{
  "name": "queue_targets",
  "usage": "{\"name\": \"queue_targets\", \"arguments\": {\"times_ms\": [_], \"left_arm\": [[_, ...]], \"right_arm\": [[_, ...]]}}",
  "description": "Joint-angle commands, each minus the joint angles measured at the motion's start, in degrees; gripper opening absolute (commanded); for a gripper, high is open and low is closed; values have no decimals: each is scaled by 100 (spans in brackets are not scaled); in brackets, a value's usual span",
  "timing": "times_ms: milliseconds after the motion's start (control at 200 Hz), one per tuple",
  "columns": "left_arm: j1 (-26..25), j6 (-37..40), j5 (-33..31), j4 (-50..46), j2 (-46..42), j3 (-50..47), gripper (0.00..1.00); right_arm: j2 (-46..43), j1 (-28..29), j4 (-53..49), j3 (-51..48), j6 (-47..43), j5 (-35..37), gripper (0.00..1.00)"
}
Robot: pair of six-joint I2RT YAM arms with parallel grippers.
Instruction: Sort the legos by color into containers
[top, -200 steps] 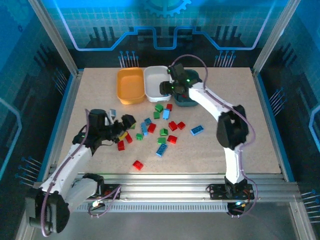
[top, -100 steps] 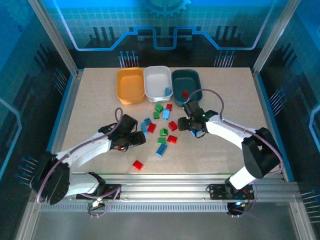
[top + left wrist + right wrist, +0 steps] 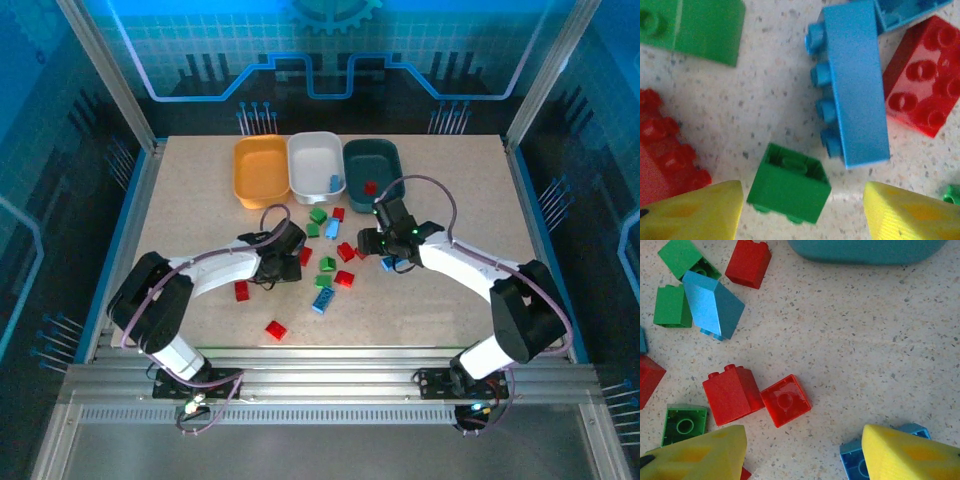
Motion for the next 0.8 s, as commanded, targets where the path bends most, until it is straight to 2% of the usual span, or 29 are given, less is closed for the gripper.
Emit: {"name": "queue_targets", "arguments": {"times_ms": [0, 190, 400, 535, 685, 795], "left_arm": [[-6, 408, -341, -63, 307, 276, 60], [-2, 454, -340, -56, 548, 371, 53], [-5, 626, -330, 176, 475, 170, 40], [-8, 655, -274, 195, 435, 162, 36], [-65, 565, -174, 32, 169, 100, 32], [-277, 463, -141, -358, -395, 154, 31]], "right_arm": [[-129, -93, 139, -116, 103, -152, 63], [-233, -131, 139, -159, 103, -162, 63], [-287, -144, 156, -185, 130, -205, 63], [-287, -145, 160, -185, 138, -212, 63], [-321, -146, 165, -203, 139, -195, 62], [-374, -155, 151, -219, 138, -126, 62]]}}
